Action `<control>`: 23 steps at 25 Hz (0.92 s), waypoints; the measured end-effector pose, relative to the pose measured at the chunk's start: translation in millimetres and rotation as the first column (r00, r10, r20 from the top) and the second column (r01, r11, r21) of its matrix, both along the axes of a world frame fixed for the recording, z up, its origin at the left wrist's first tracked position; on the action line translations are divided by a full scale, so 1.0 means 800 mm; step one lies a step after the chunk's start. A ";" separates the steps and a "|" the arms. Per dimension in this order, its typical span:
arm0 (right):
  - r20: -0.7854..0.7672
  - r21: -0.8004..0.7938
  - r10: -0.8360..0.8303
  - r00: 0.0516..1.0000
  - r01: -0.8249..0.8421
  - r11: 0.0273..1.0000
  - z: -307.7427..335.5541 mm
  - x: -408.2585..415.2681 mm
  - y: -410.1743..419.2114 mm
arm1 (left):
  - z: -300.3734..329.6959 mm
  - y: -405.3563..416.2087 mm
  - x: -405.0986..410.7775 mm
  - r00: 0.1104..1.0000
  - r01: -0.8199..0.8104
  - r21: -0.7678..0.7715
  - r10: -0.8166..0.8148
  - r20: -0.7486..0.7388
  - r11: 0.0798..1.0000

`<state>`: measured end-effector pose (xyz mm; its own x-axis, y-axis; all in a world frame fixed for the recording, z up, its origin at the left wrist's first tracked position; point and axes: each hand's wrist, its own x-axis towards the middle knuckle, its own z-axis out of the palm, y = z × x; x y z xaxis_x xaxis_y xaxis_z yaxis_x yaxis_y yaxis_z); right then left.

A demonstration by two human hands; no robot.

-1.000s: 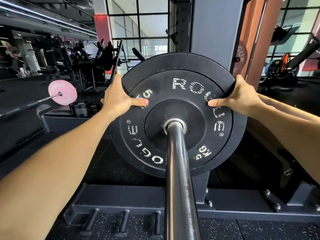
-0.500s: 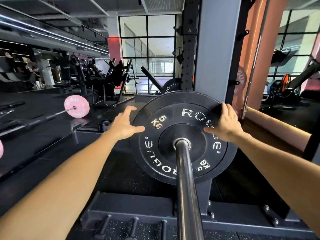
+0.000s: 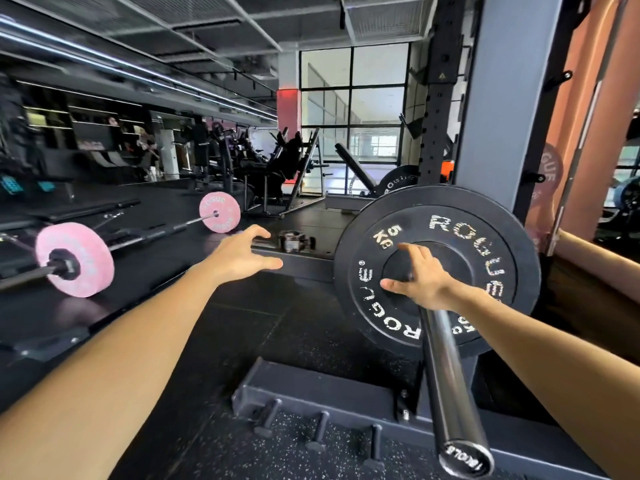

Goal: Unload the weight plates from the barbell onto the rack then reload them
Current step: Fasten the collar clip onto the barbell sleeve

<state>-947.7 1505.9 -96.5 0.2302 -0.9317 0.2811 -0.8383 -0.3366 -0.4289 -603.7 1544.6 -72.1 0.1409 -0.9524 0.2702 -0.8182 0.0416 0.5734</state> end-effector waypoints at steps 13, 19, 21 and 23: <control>0.018 0.010 0.183 0.983 -0.183 0.983 0.022 0.187 -0.080 | -0.014 -0.069 0.106 0.998 -0.051 -0.032 0.052 0.034 0.998; 0.008 0.017 0.086 0.996 -0.086 0.996 0.021 0.237 -0.215 | -0.029 -0.216 0.105 0.997 -0.006 -0.005 0.007 0.079 1.000; -0.032 0.032 0.012 0.999 -0.011 0.999 0.016 0.253 -0.255 | -0.043 -0.260 0.100 0.995 0.003 0.007 -0.004 0.103 1.000; -0.080 0.083 -0.047 0.996 0.053 0.995 0.008 0.267 -0.290 | -0.054 -0.294 0.092 0.992 0.024 0.018 -0.026 0.124 1.000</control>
